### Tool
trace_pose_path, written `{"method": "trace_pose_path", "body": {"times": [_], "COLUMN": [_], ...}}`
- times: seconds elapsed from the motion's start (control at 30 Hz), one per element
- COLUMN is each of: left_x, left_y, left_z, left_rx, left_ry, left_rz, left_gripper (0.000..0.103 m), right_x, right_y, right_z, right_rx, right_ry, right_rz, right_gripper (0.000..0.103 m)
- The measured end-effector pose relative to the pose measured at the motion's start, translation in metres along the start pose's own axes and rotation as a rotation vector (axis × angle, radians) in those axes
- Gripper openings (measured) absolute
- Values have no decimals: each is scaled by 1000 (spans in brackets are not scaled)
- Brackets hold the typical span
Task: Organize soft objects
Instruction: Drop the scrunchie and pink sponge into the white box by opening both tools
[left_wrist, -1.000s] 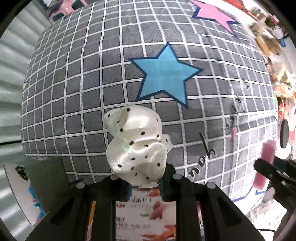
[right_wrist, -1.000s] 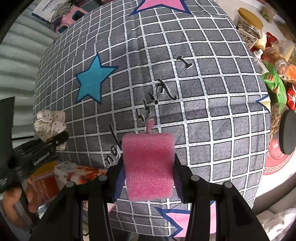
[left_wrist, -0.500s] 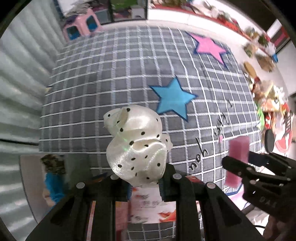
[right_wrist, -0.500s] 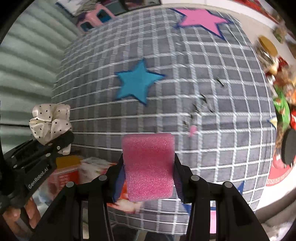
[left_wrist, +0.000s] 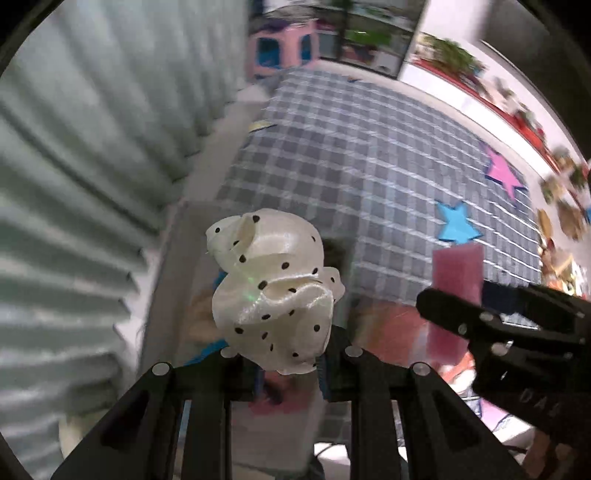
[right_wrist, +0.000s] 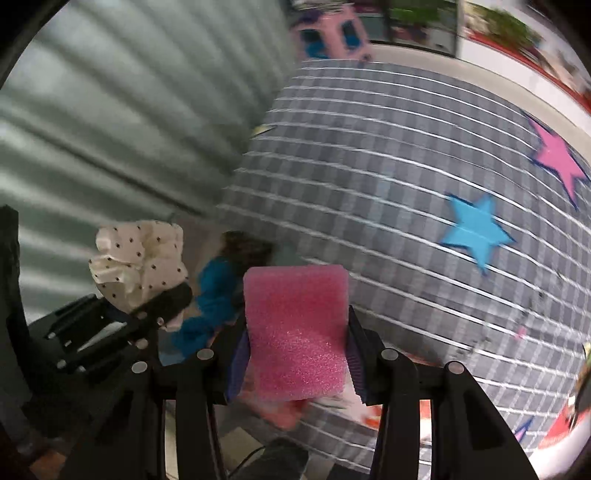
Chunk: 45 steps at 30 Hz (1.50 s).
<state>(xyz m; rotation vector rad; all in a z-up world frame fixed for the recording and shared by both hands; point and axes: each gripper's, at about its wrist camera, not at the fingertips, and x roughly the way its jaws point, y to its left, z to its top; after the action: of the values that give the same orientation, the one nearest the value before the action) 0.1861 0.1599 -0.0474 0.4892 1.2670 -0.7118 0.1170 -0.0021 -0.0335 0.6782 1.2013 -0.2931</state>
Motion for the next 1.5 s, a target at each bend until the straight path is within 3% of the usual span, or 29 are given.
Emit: {"method": "trace_pose_path", "body": {"times": [0.2, 0.23, 0.3, 0.33, 0.37, 0.47, 0.57, 0.67, 0.8, 1.5], "left_x": [18, 22, 26, 26, 25, 27, 25, 26, 29, 23], "left_y": [56, 60, 66, 68, 69, 66, 69, 71, 73, 79], "left_z": [-38, -44, -56, -62, -65, -70, -72, -72, -74, -81], "left_rx": [-108, -119, -130, -123, -112, -70, -94, -112, -112, -42], "left_ry": [75, 83, 92, 96, 92, 99, 68, 77, 96, 67], "left_rz": [23, 16, -5, -1, 8, 36, 9, 76, 44, 96], "left_gripper": [25, 32, 60, 82, 88, 90, 91, 91, 91, 91], "right_x": [35, 42, 49, 51, 52, 51, 50, 45, 40, 45], "right_y": [62, 71, 79, 83, 85, 89, 90, 91, 93, 118], "right_z": [-1, -2, -3, -4, -5, -6, -5, -9, -15, -32], "right_rx": [-97, -113, -130, -138, -146, -160, -166, -176, -187, -253], "right_ry": [60, 73, 92, 93, 92, 82, 85, 77, 81, 98], "right_rz": [25, 38, 48, 40, 28, 3, -34, -60, -90, -188], "right_gripper": [47, 47, 52, 72, 96, 101, 102, 102, 102, 102]}}
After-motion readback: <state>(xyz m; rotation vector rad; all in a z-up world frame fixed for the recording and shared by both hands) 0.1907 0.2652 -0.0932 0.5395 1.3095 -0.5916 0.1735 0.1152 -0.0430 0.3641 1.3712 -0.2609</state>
